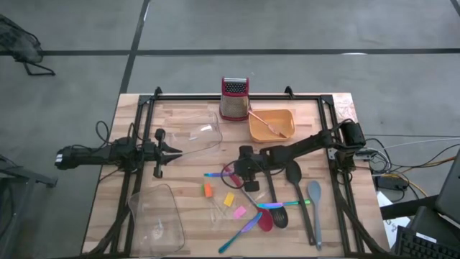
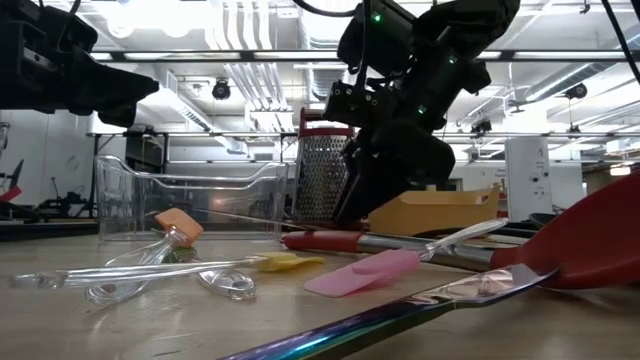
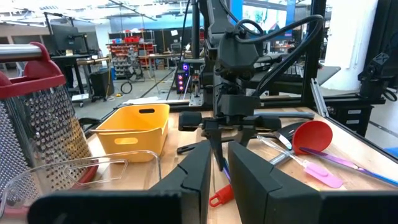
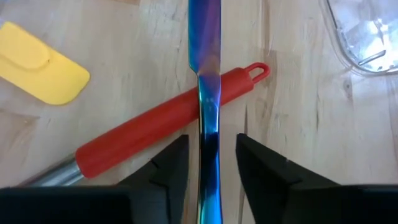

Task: Pick & Place Kitchen Items
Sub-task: Put the blue knife into the yellow bin

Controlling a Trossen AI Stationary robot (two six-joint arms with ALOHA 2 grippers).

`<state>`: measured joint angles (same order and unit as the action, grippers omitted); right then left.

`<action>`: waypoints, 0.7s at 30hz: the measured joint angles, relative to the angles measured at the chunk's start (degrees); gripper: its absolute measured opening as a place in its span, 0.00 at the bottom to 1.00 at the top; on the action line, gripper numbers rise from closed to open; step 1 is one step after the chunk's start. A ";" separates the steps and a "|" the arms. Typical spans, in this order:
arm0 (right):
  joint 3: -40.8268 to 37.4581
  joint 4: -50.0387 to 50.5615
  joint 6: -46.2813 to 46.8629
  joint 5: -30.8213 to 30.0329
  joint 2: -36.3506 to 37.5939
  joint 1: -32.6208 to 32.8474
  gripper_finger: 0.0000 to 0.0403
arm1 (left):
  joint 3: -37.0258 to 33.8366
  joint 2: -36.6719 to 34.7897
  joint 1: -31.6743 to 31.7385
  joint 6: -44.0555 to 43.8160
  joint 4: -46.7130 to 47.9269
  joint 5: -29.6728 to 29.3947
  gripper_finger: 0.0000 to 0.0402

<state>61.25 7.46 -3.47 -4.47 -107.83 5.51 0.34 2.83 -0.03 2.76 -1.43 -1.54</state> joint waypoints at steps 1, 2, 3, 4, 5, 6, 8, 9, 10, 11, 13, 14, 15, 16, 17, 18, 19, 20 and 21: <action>-0.12 -0.12 -0.10 0.00 -0.02 -0.10 0.38 | 0.00 0.02 0.02 0.00 0.00 0.00 0.16; -0.17 -0.10 -0.14 0.00 -0.19 -0.25 0.39 | 0.00 0.00 0.01 0.00 0.02 0.00 0.16; -0.24 -0.13 -0.05 0.00 -0.31 -0.45 0.41 | 0.00 0.01 0.02 0.00 0.00 0.00 0.16; -0.40 -0.09 0.05 0.00 -0.38 -0.56 0.43 | 0.00 0.01 0.00 0.00 0.02 0.00 0.16; -0.57 -0.10 0.04 0.01 -0.57 -0.71 0.44 | 0.00 0.00 0.02 0.00 0.02 0.00 0.16; -0.63 -0.36 -0.03 0.01 -0.86 -0.75 0.45 | 0.00 0.00 0.02 0.00 0.02 0.00 0.16; -0.76 -0.52 -0.31 0.03 -1.32 -0.77 0.46 | 0.00 0.02 0.01 0.00 0.01 0.00 0.16; -0.78 -0.63 -0.49 0.05 -1.78 -0.80 0.46 | 0.00 0.00 0.01 0.00 0.02 -0.01 0.16; -0.78 -0.97 -0.61 0.07 -2.15 -0.80 0.46 | 0.00 0.00 0.02 0.00 0.02 0.00 0.16; -0.79 -0.99 -0.74 0.16 -2.55 -0.87 0.46 | 0.00 0.01 0.01 0.00 0.02 0.00 0.16; -0.76 -1.30 -1.27 0.26 -2.99 -0.92 0.46 | 0.00 0.02 0.02 0.00 0.02 0.00 0.16; -0.76 -1.51 -1.48 0.28 -3.22 -0.93 0.45 | 0.00 0.02 0.02 0.00 0.02 0.00 0.16; -0.76 -1.75 -1.55 0.22 -3.39 -0.91 0.43 | 0.00 0.02 0.00 0.00 0.02 0.00 0.16; -0.76 -2.06 -1.53 0.22 -3.45 -0.91 0.42 | 0.00 0.02 0.01 0.00 0.02 0.00 0.16; -0.76 -2.16 -1.50 0.24 -3.45 -0.91 0.41 | 0.00 0.02 0.01 0.00 0.02 0.00 0.16; -0.76 -2.20 -1.50 0.26 -3.46 -0.91 0.39 | 0.00 0.02 0.00 0.00 0.02 0.00 0.16; -0.76 -2.24 -1.49 0.26 -3.44 -0.91 0.37 | 0.00 0.02 0.01 0.00 0.02 0.00 0.16; -0.76 -2.25 -1.50 0.25 -3.36 -0.91 0.35 | 0.00 0.02 0.01 0.00 0.02 0.00 0.16; -0.76 -2.26 -1.50 0.29 -3.32 -0.91 0.33 | 0.00 0.02 0.00 0.00 0.04 0.00 0.16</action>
<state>60.49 5.20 -4.97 -4.18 -111.15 4.60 0.34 2.85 -0.03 2.76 -1.40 -1.54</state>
